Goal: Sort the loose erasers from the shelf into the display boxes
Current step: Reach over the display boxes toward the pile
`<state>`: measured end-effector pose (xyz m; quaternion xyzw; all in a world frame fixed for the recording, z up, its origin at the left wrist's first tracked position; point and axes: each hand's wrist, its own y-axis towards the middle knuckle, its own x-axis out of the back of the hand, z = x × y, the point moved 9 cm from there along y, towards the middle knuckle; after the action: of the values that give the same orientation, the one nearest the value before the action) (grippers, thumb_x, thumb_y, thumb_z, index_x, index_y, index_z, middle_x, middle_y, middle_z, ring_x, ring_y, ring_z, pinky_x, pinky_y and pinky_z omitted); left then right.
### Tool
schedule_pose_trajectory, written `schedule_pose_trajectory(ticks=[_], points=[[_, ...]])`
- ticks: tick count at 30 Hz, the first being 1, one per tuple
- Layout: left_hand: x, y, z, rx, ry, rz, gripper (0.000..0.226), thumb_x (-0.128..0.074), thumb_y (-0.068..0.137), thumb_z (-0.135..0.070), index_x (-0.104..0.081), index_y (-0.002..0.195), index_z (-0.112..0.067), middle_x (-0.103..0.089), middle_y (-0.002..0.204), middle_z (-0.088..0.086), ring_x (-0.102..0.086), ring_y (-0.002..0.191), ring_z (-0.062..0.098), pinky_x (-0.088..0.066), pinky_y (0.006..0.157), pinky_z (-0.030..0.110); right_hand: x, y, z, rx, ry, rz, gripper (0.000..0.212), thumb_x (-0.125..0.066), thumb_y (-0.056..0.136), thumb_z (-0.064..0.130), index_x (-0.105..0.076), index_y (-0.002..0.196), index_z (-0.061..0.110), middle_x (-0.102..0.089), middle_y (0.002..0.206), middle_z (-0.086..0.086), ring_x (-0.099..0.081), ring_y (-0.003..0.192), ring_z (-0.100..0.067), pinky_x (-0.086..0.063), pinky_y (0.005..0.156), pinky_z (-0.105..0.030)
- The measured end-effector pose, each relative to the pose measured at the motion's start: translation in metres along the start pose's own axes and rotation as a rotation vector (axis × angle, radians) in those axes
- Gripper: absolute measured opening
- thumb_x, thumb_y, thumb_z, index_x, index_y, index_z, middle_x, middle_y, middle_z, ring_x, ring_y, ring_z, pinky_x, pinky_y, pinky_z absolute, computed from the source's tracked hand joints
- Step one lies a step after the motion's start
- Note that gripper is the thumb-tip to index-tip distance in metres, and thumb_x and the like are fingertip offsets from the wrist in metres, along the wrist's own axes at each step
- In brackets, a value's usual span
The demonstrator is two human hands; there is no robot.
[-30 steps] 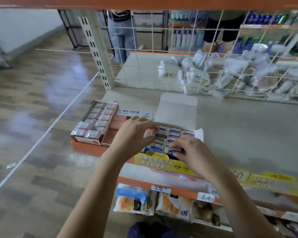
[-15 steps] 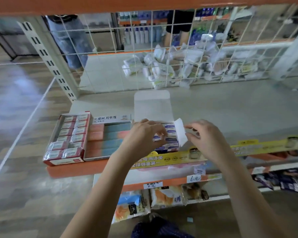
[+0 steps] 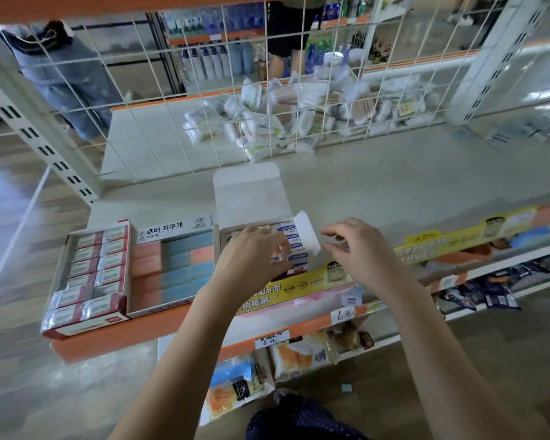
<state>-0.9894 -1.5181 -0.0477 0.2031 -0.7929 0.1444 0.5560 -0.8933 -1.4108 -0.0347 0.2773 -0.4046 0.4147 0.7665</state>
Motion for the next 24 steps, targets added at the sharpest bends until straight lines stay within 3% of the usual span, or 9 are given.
schedule_pose_trajectory(ticks=[9,14,20,24], points=[[-0.005,0.005,0.0,-0.013,-0.099,0.085,0.025,-0.056,0.09,-0.042,-0.065,0.105,-0.024,-0.066,0.103,-0.008,-0.054,0.097,0.013,-0.04,0.078,0.027,-0.005,0.006,0.006,-0.046,0.057,-0.03,0.027,-0.06,0.09,0.021,-0.064,0.115,0.011,-0.068,0.103,-0.002,-0.061,0.087,-0.011,-0.047,0.078,-0.019],[-0.009,0.009,-0.004,-0.022,-0.167,0.122,0.022,-0.06,0.088,-0.038,-0.065,0.106,-0.026,-0.067,0.096,-0.006,-0.058,0.086,0.011,-0.047,0.074,0.027,-0.007,0.009,0.002,-0.116,0.117,-0.042,0.023,-0.063,0.088,0.017,-0.066,0.111,0.013,-0.069,0.097,0.0,-0.056,0.079,-0.007,-0.041,0.071,-0.015],[-0.009,0.009,-0.001,-0.025,-0.109,0.14,0.025,-0.061,0.087,-0.041,-0.065,0.106,-0.027,-0.066,0.098,-0.007,-0.057,0.084,0.011,-0.048,0.074,0.028,-0.007,0.009,-0.002,-0.14,0.107,-0.071,0.023,-0.062,0.088,0.013,-0.067,0.11,0.012,-0.07,0.098,-0.002,-0.055,0.078,-0.005,-0.037,0.064,-0.008],[-0.005,0.012,-0.007,-0.041,-0.023,0.13,0.023,-0.061,0.087,-0.039,-0.065,0.107,-0.028,-0.068,0.097,-0.009,-0.057,0.087,0.013,-0.046,0.071,0.029,-0.006,0.008,-0.003,-0.157,0.091,-0.086,0.022,-0.061,0.088,0.012,-0.067,0.109,0.012,-0.07,0.097,-0.002,-0.055,0.078,-0.006,-0.039,0.067,-0.011]])
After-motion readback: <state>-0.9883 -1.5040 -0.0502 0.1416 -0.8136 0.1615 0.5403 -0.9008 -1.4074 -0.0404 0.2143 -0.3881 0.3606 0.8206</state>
